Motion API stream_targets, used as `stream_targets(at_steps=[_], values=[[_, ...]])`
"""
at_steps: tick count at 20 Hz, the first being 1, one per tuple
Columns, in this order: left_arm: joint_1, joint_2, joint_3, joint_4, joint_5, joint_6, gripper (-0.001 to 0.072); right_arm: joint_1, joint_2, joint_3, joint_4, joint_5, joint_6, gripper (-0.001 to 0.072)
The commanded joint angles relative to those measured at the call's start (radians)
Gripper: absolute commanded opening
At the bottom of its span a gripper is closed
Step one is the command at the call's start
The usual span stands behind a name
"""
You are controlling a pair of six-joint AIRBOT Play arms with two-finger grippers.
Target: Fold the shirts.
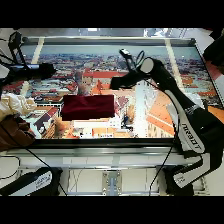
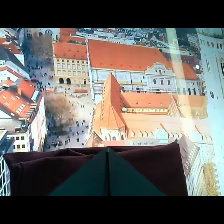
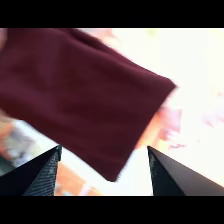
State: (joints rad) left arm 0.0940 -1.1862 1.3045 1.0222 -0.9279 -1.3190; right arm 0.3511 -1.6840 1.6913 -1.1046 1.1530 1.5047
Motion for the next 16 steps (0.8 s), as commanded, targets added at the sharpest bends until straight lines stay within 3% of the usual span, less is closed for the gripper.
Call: stream_targets(at_steps=[1,4,5,6,7,10,16], values=[[0.000,-0.010,0.000,0.000,-0.001,0.000,0.0013,-0.149,-0.011,-0.127,0.008,-0.043,0.083,0.0589],[0.000,-0.025,-0.001,0.000,-0.001,0.000,0.0013,-0.185,-0.097,-0.220,0.320,-0.124,-0.017,0.0590],[0.000,-0.027,-0.001,0.000,-0.001,0.000,0.0013,-0.184,-0.139,-0.220,0.383,-0.119,-0.042,0.0618],[0.000,-0.029,-0.001,-0.001,-0.001,0.000,0.0013,-0.177,-0.175,-0.220,0.438,-0.122,-0.043,0.0691],[0.000,-0.031,-0.001,-0.001,-0.001,0.000,0.0013,-0.167,-0.210,-0.219,0.491,-0.129,-0.044,0.0695],[0.000,-0.032,-0.001,-0.001,-0.001,0.000,0.0013,-0.127,-0.269,-0.217,0.588,-0.150,-0.069,0.0691],[0.000,-0.032,-0.001,0.000,-0.007,0.001,0.0013,-0.011,-0.310,-0.217,0.639,-0.201,-0.075,0.0686]])
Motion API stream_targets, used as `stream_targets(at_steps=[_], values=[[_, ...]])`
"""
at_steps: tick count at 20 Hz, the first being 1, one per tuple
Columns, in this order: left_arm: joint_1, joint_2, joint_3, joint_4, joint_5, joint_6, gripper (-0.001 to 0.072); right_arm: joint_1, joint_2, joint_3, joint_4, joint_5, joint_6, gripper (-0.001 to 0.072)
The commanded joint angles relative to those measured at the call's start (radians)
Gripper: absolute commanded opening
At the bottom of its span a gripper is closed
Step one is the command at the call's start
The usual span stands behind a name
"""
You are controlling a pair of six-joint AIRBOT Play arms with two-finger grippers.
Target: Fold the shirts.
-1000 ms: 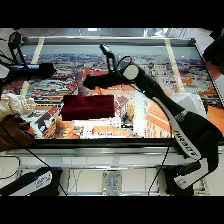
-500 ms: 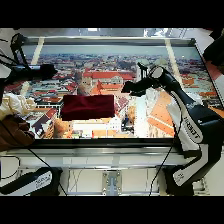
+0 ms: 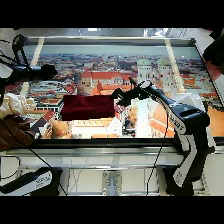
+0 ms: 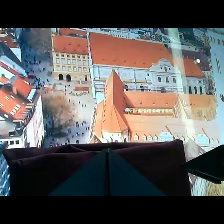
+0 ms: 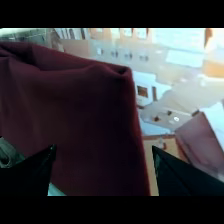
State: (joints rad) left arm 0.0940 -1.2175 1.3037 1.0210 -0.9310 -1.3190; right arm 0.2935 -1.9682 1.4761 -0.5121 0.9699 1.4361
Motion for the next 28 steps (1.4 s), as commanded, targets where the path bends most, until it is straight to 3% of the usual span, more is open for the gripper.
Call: stream_targets(at_steps=[1,2,4,6,7,8,11,17,20,28], values=[[0.000,0.000,0.000,0.001,-0.008,0.001,0.0012,0.064,-0.027,-0.002,0.064,-0.012,-0.009,0.0665],[0.000,0.000,0.000,0.001,-0.013,0.004,0.0012,0.080,-0.026,-0.002,0.080,-0.004,-0.010,0.0568],[0.000,0.000,0.000,0.001,-0.022,0.004,0.0013,0.099,-0.025,0.021,0.126,0.070,-0.019,0.0257],[0.000,0.000,0.000,0.001,-0.024,0.004,0.0012,0.097,-0.024,0.079,0.123,0.174,-0.049,0.0234],[0.000,0.000,0.000,0.001,-0.024,0.004,0.0012,0.090,-0.020,0.113,0.122,0.210,-0.061,0.0095],[0.000,0.000,0.000,0.001,-0.024,0.004,0.0012,0.079,-0.011,0.150,0.121,0.221,-0.062,0.0011],[0.000,0.000,0.000,0.000,-0.025,0.003,0.0012,0.003,0.029,0.269,0.018,0.220,-0.043,0.0012],[0.000,-0.001,0.000,0.001,-0.025,0.003,0.0012,-0.291,0.204,0.359,-0.309,0.299,0.101,0.0012],[0.000,-0.001,0.000,0.001,-0.024,0.003,0.0012,-0.476,0.317,0.359,-0.377,0.351,0.101,0.0012],[0.000,-0.002,0.000,0.000,-0.024,0.003,0.0013,-0.914,0.642,0.295,-0.664,0.661,0.069,0.0011]])
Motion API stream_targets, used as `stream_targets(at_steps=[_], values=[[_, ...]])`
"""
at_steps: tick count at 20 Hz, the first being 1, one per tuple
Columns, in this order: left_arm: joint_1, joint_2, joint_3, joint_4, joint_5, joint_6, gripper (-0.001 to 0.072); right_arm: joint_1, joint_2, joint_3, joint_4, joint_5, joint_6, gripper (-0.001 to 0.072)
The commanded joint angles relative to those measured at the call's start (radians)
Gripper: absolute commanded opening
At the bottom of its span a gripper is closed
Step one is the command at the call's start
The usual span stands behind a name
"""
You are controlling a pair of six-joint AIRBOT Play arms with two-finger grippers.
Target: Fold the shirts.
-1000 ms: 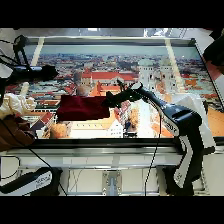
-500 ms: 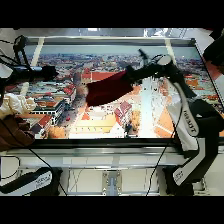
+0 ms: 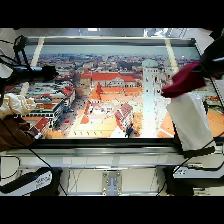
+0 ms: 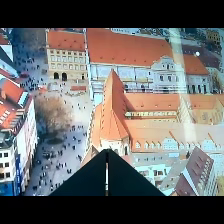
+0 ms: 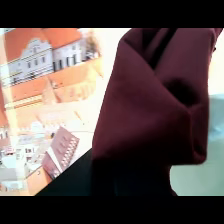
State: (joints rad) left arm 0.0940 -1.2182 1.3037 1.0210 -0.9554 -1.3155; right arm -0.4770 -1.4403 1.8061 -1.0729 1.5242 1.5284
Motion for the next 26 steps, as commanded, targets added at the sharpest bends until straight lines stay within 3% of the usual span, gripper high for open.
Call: stream_targets(at_steps=[1,5,11,12,13,14,17,21,23,24,26], values=[[0.000,-0.001,0.000,0.000,0.000,-0.001,0.0013,-0.196,0.171,-0.076,-0.103,0.121,-0.042,0.0011],[0.000,0.000,0.000,0.000,0.000,-0.001,0.0013,-0.432,0.451,-0.435,-0.145,0.137,-0.128,0.0011],[-0.001,0.000,0.000,-0.003,0.000,0.000,0.0012,-0.641,0.712,-1.094,-0.187,-0.061,-0.153,0.0030],[-0.001,0.000,0.000,-0.003,0.000,0.000,0.0013,-0.646,0.711,-1.122,-0.186,-0.066,-0.152,0.0178],[-0.001,0.000,0.000,-0.003,0.000,0.000,0.0012,-0.646,0.710,-1.118,-0.183,-0.056,-0.150,0.0380],[-0.001,0.000,0.000,-0.003,0.000,0.000,0.0013,-0.646,0.711,-1.094,-0.177,-0.034,-0.149,0.0450],[-0.001,-0.001,0.000,-0.003,0.000,0.000,0.0012,-0.646,0.711,-0.893,-0.137,0.052,-0.081,0.0449],[-0.001,-0.001,0.000,-0.004,0.000,-0.001,0.0012,-0.638,0.711,-0.557,0.270,-0.056,-0.076,0.0429],[-0.001,-0.001,0.000,-0.004,0.001,-0.001,0.0013,-0.572,0.711,-0.491,0.493,-0.161,-0.136,0.0048],[-0.001,-0.001,0.000,-0.003,0.001,-0.001,0.0013,-0.502,0.710,-0.489,0.574,-0.191,-0.200,0.0013],[-0.001,-0.001,0.000,-0.003,0.000,-0.004,0.0013,-0.309,0.685,-0.490,0.571,-0.204,-0.266,0.0012]])
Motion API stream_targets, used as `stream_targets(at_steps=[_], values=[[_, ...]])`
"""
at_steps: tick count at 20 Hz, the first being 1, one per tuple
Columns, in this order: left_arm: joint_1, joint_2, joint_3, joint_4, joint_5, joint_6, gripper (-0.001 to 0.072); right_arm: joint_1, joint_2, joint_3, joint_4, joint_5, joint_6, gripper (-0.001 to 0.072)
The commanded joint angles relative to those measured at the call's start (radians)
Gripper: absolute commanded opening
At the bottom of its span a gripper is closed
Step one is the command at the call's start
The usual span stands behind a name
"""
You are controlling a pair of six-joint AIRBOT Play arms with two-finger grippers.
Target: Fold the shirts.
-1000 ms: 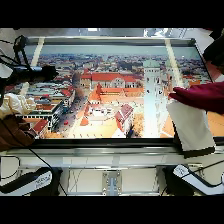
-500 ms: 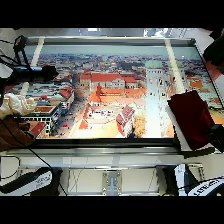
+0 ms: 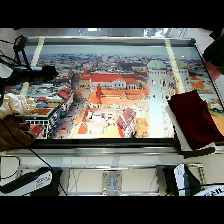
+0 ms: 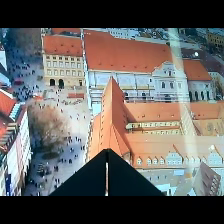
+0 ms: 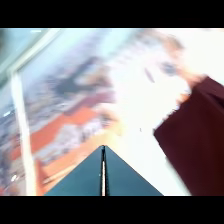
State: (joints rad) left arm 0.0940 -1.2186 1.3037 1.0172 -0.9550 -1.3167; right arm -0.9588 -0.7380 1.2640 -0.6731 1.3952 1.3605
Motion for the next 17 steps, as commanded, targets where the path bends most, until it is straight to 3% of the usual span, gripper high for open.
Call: stream_targets(at_steps=[1,5,8,17], values=[[-0.001,0.000,0.000,0.000,0.000,-0.003,0.0013,0.280,-0.040,0.052,0.137,-0.081,-0.107,0.0013],[-0.001,0.000,0.000,0.000,-0.005,-0.003,0.0013,0.705,-0.196,0.052,-0.030,-0.154,-0.125,0.0012],[0.000,0.000,0.000,0.000,-0.045,-0.003,0.0013,0.897,-0.316,0.052,-0.119,-0.227,-0.125,0.0013],[0.000,0.000,0.000,0.000,-0.045,-0.003,0.0013,1.030,-0.409,0.052,-0.113,-0.213,-0.120,0.0013]])
